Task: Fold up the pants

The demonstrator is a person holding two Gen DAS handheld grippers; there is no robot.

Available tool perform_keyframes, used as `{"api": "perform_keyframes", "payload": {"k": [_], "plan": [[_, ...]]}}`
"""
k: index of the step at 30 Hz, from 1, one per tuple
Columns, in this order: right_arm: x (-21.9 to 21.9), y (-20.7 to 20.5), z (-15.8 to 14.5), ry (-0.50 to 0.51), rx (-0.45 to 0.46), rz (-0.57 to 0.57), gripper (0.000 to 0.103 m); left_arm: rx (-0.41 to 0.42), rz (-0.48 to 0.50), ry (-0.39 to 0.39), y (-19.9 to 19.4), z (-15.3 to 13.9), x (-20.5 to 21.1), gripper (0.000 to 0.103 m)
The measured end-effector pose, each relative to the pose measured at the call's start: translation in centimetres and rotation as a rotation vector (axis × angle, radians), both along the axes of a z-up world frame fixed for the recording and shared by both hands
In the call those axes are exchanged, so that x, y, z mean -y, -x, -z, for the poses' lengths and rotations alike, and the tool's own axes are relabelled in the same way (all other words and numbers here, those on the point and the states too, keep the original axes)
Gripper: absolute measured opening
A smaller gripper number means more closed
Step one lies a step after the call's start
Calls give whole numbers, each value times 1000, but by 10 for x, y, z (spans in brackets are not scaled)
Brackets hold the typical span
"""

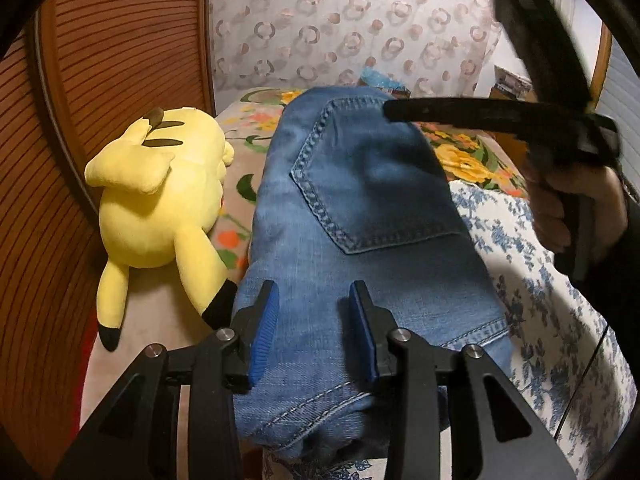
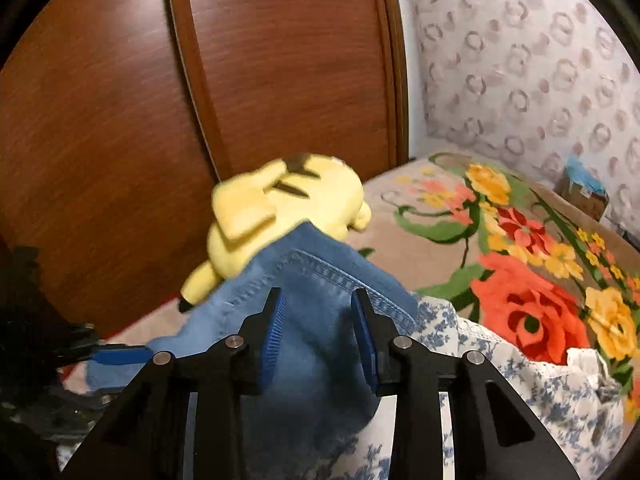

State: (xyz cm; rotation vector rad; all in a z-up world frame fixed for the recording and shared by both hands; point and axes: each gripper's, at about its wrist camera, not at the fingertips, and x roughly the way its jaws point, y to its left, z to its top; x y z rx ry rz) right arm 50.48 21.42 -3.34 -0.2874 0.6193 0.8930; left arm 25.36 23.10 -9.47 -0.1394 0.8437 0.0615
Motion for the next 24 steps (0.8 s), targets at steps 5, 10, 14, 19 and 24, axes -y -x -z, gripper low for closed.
{"api": "perform_keyframes", "payload": {"k": [5, 10, 14, 19, 24], "plan": [[-8, -47, 30, 34, -98, 29, 35, 9, -4, 10, 2, 6, -2, 38], [-8, -44, 27, 35, -64, 57, 35, -9, -3, 1, -2, 4, -1, 41], [7, -10, 17, 31, -27, 83, 35, -3, -9, -1, -1, -3, -1, 44], [25, 29, 17, 8, -30, 58, 35, 6, -20, -5, 4, -8, 2, 52], [34, 49, 18, 8, -49, 39, 35, 12, -30, -1, 8, -9, 1, 73]]}}
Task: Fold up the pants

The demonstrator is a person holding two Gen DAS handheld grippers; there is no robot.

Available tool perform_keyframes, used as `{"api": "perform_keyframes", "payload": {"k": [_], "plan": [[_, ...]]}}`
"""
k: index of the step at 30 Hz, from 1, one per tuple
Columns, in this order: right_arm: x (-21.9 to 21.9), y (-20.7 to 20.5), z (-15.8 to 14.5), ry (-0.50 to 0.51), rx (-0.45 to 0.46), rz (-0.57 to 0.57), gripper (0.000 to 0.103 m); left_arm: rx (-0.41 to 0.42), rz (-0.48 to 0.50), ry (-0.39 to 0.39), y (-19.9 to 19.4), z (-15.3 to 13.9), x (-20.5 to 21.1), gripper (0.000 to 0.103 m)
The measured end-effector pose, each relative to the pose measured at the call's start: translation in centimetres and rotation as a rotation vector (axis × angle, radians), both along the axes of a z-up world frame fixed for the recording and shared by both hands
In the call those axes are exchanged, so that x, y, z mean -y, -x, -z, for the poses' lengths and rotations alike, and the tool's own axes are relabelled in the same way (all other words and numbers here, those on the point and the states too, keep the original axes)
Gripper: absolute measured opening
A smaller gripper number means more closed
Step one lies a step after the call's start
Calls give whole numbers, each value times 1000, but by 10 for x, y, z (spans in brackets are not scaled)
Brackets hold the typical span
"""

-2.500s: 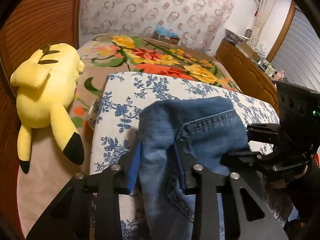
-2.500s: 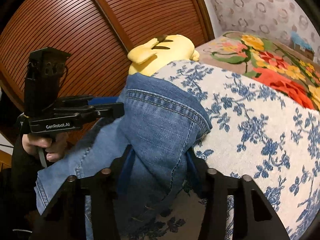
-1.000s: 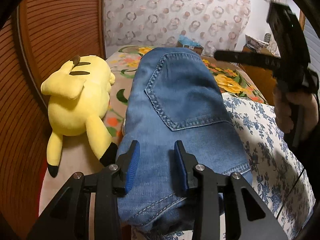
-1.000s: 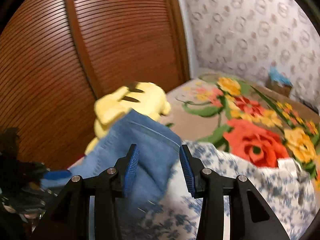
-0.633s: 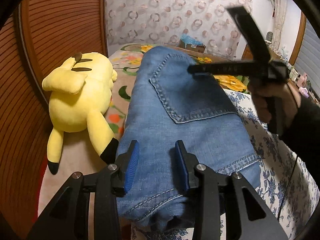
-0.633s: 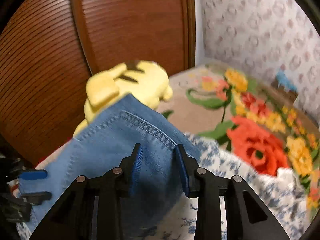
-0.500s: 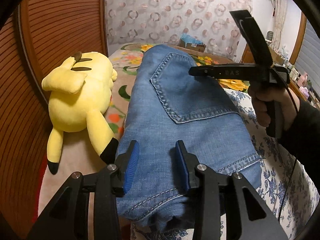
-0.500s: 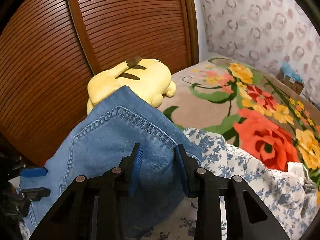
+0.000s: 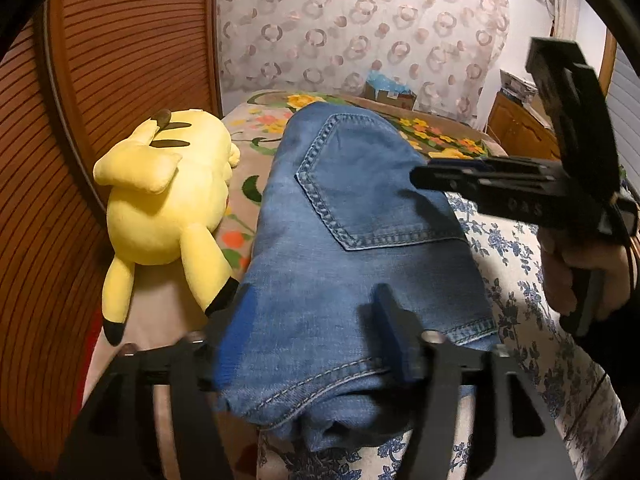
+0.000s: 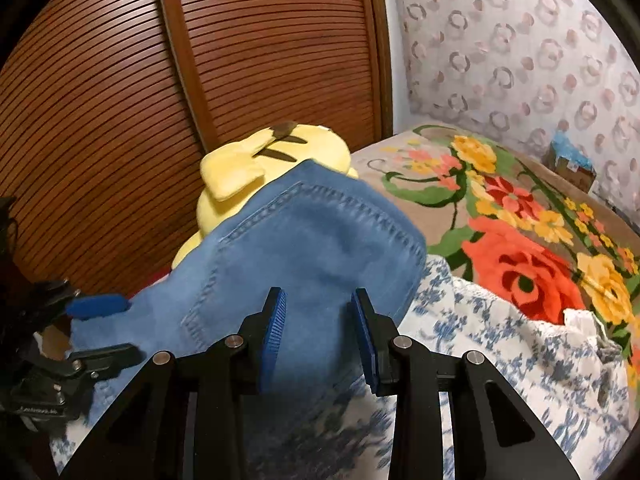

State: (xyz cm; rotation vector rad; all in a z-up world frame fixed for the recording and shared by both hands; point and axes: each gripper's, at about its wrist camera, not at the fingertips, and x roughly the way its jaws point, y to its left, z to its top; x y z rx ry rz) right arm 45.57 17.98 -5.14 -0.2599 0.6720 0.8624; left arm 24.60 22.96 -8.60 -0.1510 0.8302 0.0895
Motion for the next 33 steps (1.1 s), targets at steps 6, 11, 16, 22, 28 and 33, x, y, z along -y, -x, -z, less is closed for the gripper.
{"api": "perform_keyframes", "payload": {"k": [6, 11, 16, 22, 28, 33], "plan": [[6, 9, 0, 6, -7, -1, 37, -5, -2, 1, 2, -2, 0, 82], [8, 14, -1, -7, -13, 3, 39, 29, -22, -2, 8, -8, 0, 89], [12, 17, -1, -16, -19, 1, 48, 64, -41, -2, 12, -16, -1, 90], [16, 23, 1, -21, -23, 27, 73, 80, -62, 2, 15, -21, -1, 90], [24, 34, -2, -11, -7, 65, 84, 49, -73, -30, 17, -20, 4, 90], [41, 53, -7, -23, 10, 98, 85, 59, -64, -45, 24, -25, 14, 90]]}}
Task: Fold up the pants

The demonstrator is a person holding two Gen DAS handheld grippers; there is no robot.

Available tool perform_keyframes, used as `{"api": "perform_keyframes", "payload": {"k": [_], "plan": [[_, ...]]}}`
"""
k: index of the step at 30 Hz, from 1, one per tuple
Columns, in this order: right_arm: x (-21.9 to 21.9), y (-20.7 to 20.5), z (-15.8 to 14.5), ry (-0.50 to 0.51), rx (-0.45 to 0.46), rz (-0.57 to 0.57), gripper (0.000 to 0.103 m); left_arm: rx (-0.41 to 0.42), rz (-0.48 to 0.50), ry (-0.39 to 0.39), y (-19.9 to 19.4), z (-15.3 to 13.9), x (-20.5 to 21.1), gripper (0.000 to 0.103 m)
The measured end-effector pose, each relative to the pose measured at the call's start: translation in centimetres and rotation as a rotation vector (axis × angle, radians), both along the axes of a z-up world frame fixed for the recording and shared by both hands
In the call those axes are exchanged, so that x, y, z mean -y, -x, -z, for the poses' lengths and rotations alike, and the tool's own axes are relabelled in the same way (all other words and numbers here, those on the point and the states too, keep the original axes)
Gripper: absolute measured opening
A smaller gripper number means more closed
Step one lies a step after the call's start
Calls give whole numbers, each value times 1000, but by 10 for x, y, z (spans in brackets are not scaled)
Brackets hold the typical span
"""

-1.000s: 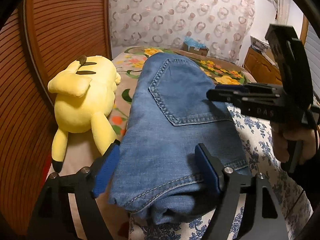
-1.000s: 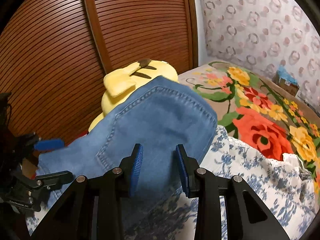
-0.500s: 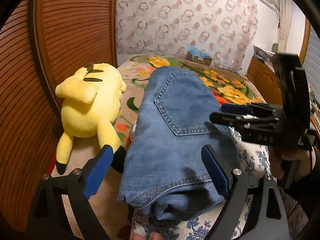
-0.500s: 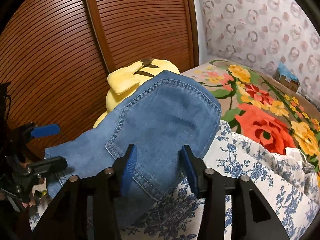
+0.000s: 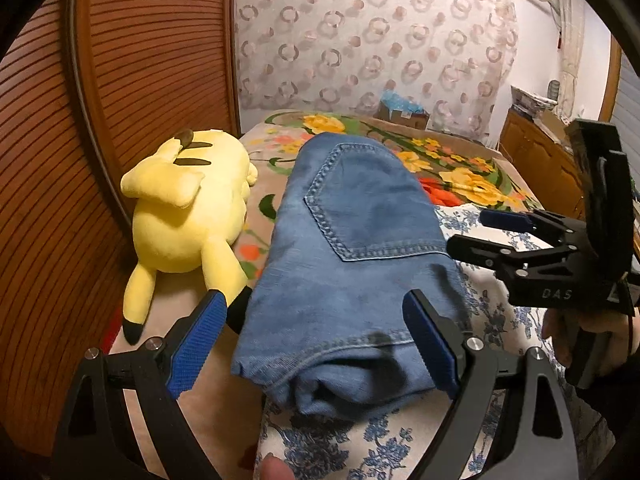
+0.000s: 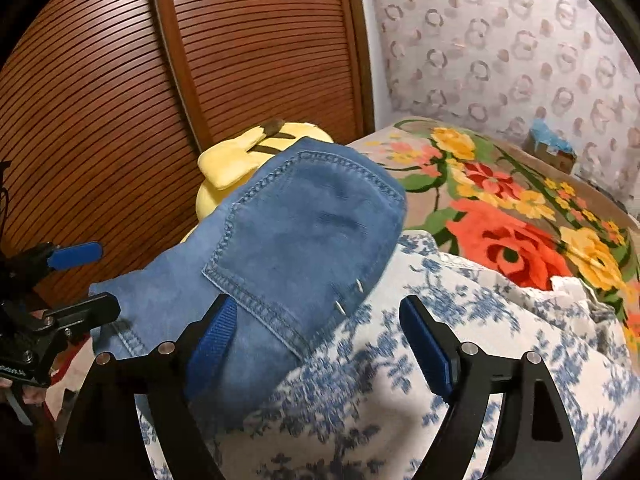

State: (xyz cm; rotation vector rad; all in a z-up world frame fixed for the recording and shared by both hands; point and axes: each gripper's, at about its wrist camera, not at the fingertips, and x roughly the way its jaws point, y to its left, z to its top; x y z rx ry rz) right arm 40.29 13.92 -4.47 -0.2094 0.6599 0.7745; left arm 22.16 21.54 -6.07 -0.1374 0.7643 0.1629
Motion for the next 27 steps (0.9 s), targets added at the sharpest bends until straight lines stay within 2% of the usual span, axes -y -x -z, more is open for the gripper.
{"api": "perform_keyframes", "payload": {"k": [20, 27], "plan": [[81, 111, -23, -41, 53, 128, 89, 37, 92, -2, 29, -21, 70, 90], [119, 147, -32, -53, 80, 185, 98, 57, 135, -4, 43, -27, 102, 90]]}}
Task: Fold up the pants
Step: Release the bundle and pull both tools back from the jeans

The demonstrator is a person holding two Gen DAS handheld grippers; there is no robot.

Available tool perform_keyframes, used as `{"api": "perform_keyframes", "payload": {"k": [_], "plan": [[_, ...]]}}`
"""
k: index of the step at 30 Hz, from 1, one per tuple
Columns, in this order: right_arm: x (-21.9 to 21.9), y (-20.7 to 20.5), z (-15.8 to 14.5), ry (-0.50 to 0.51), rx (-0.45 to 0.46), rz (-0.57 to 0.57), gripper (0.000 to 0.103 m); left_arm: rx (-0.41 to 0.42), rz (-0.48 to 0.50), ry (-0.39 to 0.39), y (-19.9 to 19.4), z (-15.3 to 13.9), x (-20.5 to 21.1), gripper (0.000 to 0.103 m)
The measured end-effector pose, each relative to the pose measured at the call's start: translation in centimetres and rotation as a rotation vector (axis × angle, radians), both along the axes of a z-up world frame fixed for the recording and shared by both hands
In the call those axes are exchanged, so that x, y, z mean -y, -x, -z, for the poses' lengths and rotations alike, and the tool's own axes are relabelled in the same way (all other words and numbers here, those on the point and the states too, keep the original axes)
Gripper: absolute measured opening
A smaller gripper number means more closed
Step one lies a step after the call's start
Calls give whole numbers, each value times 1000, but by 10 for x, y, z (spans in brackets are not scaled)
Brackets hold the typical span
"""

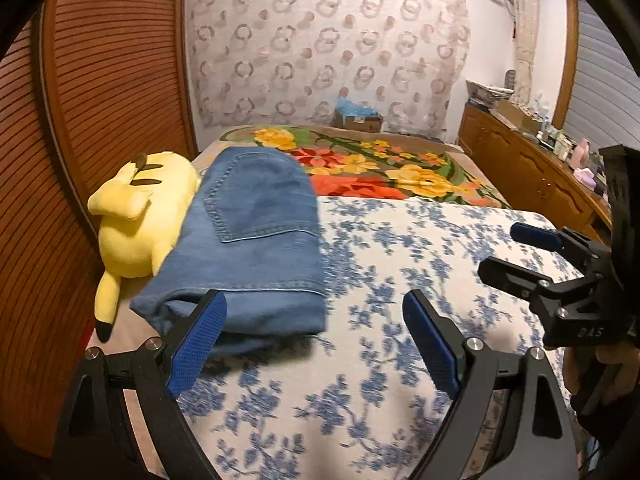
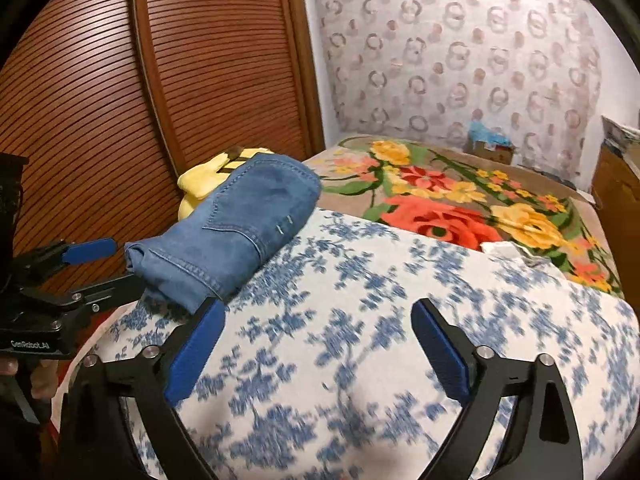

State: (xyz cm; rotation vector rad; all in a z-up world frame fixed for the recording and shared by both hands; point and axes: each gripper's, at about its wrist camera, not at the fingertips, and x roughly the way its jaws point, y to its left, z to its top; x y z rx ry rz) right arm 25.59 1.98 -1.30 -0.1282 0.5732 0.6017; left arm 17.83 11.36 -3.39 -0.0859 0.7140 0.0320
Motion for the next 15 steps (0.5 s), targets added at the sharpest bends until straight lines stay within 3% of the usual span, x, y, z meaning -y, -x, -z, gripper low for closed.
{"api": "perform_keyframes", "payload": {"k": [15], "plan": [[86, 94, -13, -23, 56, 136, 102, 41, 89, -7, 41, -9, 66, 90]]}}
